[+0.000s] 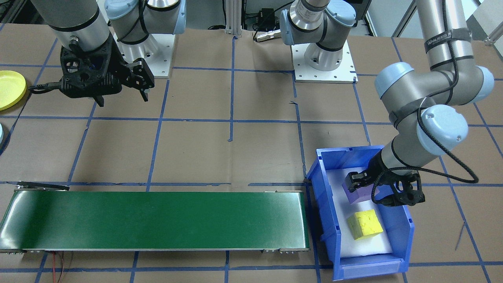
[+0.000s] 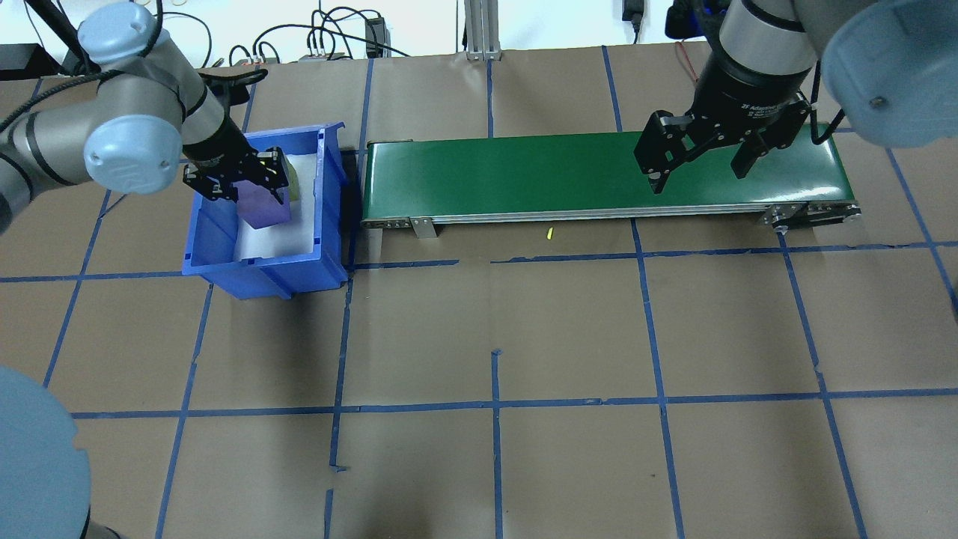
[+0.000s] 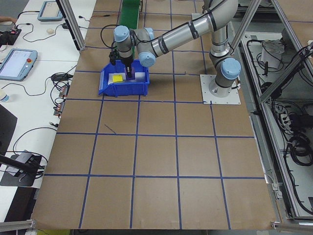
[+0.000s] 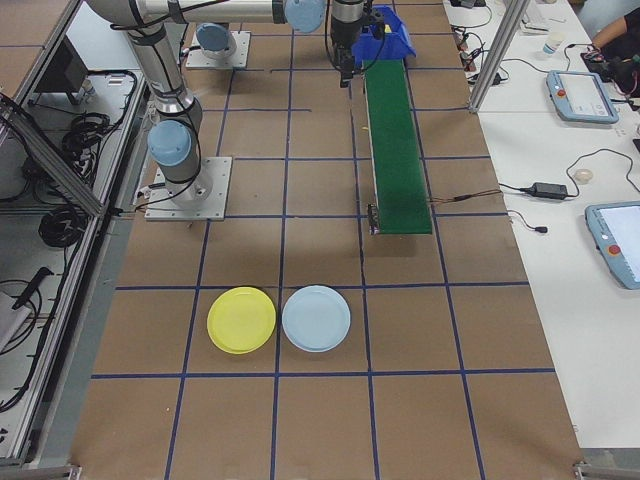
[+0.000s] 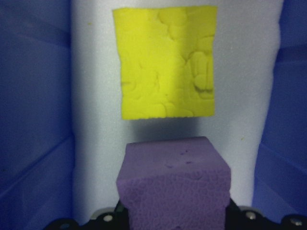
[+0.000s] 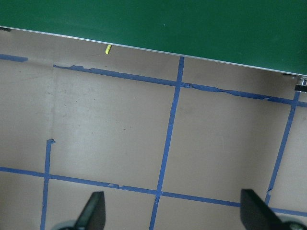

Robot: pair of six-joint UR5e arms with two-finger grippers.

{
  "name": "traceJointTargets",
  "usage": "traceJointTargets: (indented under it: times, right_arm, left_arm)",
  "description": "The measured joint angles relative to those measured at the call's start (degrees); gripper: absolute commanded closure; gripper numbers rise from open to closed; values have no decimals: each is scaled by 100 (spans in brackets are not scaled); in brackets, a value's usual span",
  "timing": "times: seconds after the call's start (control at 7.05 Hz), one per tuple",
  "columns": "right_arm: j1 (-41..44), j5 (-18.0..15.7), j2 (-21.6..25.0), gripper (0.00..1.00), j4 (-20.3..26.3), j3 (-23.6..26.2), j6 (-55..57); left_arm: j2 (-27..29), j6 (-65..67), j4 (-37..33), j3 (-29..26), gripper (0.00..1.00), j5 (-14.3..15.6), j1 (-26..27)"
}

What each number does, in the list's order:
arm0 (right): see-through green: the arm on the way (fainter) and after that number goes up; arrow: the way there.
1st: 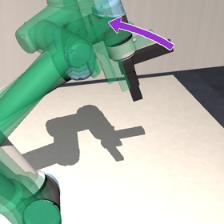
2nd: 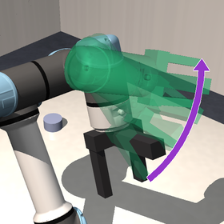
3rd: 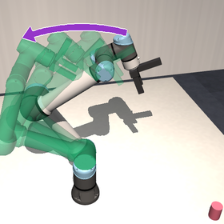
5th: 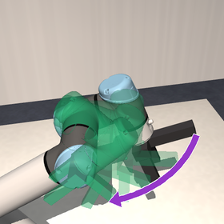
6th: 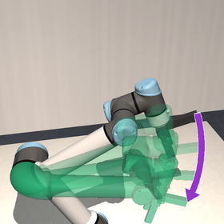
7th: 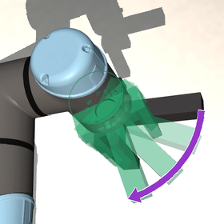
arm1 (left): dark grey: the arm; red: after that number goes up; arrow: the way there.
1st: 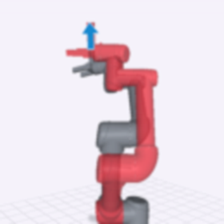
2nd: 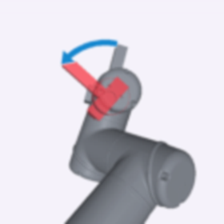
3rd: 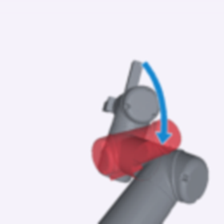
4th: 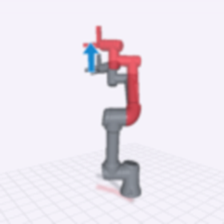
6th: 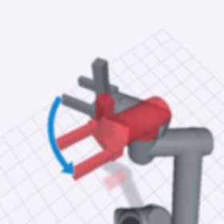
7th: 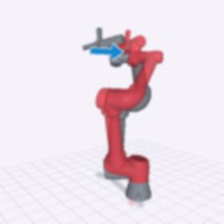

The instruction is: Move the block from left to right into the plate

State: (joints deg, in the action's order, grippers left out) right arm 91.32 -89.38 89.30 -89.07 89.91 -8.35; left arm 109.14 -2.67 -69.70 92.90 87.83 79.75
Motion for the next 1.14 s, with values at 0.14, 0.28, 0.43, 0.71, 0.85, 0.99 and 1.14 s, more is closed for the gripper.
traceJointTargets:
  times: [0.14, 0.28, 0.43, 0.71, 0.85, 0.99, 1.14]
  right_arm:
    - [0, 0, 0, 0, -1, 0, 0]
    - [0, 0, 0, 0, 0, 0, 0]
    - [0, 0, 0, 0, -1, 0, 0]
    - [0, 0, 0, 0, -1, 0, 0]
    - [0, 0, -1, 0, 1, 0, 0]
    - [0, 0, 0, 0, 1, 0, 0]
    - [0, 0, 0, 0, 0, 0, 0]
  left_arm:
    - [-193, 1, -336, -260, 61, 11, 154]
    - [-286, 20, -506, -516, 61, 19, 395]
    - [-294, 62, -554, -689, 61, 18, 709]
    - [-15, 118, -172, -818, 61, -5, 1221]
    - [301, 125, 260, -847, 61, -14, 1344]
    - [582, 106, 638, -864, 60, -18, 1428]
    - [754, 94, 860, -863, 60, -22, 1500]
